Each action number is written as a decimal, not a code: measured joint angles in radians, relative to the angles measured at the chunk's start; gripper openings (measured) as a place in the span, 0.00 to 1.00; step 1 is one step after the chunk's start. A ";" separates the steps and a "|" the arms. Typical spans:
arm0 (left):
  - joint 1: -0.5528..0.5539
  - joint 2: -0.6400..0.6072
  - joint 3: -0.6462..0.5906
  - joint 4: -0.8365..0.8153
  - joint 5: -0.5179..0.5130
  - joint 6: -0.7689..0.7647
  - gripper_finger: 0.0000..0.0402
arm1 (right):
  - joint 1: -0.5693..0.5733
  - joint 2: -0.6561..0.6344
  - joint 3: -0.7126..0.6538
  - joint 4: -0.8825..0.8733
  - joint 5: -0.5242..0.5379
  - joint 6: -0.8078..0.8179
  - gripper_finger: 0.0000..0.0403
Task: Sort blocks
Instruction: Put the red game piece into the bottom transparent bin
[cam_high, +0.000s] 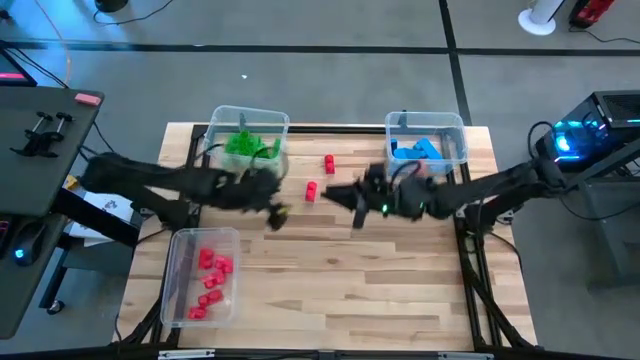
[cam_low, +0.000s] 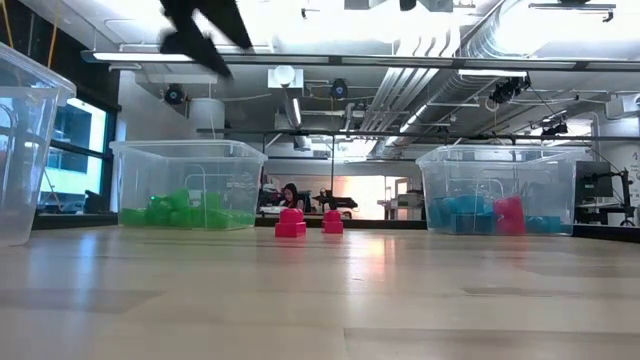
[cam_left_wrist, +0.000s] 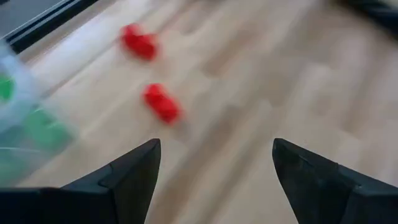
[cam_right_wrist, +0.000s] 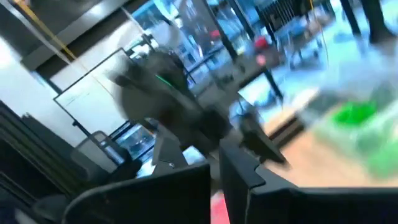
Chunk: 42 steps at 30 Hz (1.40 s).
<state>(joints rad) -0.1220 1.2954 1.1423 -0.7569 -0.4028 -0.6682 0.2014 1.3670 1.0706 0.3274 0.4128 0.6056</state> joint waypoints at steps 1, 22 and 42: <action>0.052 0.043 0.000 0.013 0.007 -0.006 0.74 | -0.032 -0.019 0.000 0.002 -0.032 -0.044 0.00; 0.369 0.694 0.357 0.087 0.160 -0.244 0.74 | -0.570 -0.286 0.000 -0.389 -0.442 -0.372 0.00; 0.324 0.832 0.362 0.000 0.183 -0.344 0.74 | -0.640 -0.286 0.000 -0.411 -0.448 -0.394 0.00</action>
<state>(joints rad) 0.2024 2.1273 1.5047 -0.7571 -0.2198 -1.0121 -0.4389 1.0809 1.0706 -0.0834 -0.0355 0.2115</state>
